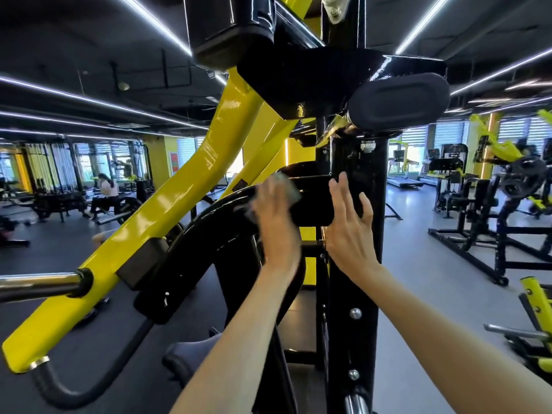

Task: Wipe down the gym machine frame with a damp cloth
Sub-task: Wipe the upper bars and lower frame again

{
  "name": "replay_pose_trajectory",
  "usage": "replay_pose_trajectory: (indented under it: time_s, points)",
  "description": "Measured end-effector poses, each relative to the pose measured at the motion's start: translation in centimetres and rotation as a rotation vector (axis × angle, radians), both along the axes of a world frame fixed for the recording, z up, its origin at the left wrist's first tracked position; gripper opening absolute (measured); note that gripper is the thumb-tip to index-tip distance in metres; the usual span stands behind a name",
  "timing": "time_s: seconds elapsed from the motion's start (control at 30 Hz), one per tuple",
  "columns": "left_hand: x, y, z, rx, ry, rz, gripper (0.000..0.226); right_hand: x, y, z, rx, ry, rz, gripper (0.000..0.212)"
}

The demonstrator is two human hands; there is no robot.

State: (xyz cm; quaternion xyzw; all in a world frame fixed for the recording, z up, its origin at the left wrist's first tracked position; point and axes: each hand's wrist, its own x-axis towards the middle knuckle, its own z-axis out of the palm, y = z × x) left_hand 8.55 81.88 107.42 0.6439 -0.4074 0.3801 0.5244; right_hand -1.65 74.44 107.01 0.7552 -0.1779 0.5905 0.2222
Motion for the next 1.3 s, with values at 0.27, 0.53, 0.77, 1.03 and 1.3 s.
replay_pose_trajectory:
  time_s: [0.27, 0.53, 0.77, 1.03, 1.3]
  points:
    - [7.2, 4.6, -3.6, 0.042, -0.142, 0.009, 0.077, -0.6, -0.7, -0.3, 0.071, -0.042, 0.083, 0.075]
    - [7.1, 4.1, -3.1, 0.016, 0.016, 0.061, 0.076, 7.2, 5.3, 0.1, -0.001, 0.182, 0.155, 0.067]
    - [17.5, 12.6, -16.8, 0.040, 0.130, 0.184, 0.093, 14.4, 10.4, -1.4, -0.061, 0.296, 0.201, 0.072]
    - [17.3, 10.2, -15.4, 0.102, -0.135, 0.052, 0.053, 19.7, 12.5, -5.0, -0.169, 0.349, 0.062, 0.052]
    - [15.1, 10.0, -17.3, -0.072, 0.159, 0.051, 0.096, 20.7, 12.4, -7.8, -0.228, 0.425, 0.108, 0.052]
